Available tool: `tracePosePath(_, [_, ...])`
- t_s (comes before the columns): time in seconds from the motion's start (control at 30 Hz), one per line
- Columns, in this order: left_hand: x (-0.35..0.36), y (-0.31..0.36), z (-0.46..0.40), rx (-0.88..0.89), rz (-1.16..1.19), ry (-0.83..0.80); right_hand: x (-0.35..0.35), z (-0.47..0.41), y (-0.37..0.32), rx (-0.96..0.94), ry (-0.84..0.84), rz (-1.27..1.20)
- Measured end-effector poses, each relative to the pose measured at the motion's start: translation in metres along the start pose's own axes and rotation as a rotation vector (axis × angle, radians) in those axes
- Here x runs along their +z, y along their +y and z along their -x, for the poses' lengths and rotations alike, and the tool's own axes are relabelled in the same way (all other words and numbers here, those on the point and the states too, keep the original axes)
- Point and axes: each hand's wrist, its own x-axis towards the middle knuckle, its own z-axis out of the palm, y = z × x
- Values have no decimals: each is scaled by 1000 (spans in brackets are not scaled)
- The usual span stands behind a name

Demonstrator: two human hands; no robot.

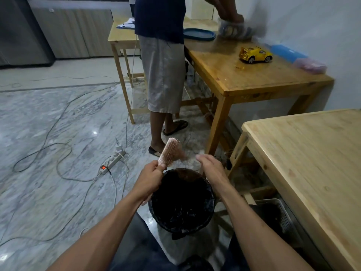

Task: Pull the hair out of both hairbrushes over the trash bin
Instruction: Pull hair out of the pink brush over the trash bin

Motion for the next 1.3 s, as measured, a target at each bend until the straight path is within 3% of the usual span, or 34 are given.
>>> tracePosePath(0.2, [13, 0, 6, 140, -213, 21, 14, -2, -13, -123, 51, 173])
tracePosePath(0.33, [4, 5, 0, -82, 83, 141, 6, -3, 2, -53, 81, 200])
tracePosePath(0.4, [-8, 5, -4, -113, 111, 169, 1, -3, 12, 0, 94, 168])
tracePosePath(0.57, [-6, 13, 3, -20, 2, 70, -1, 0, 6, 32, -15, 130])
tracePosePath(0.7, [7, 16, 5, 80, -79, 42, 8, -2, -8, -95, -62, 40])
tracePosePath(0.83, [9, 22, 7, 136, -129, 13, 16, -8, -8, -163, -8, 136])
tracePosePath(1.0, [-1, 21, 6, 93, -92, 83, 11, -10, 8, -50, 87, 149])
tracePosePath(1.13, [-14, 24, 1, 7, 96, 176, -2, -8, 32, 67, 47, 163])
tracePosePath(1.3, [-18, 28, 1, 45, 37, 132, 0, 0, 12, 28, -92, 87])
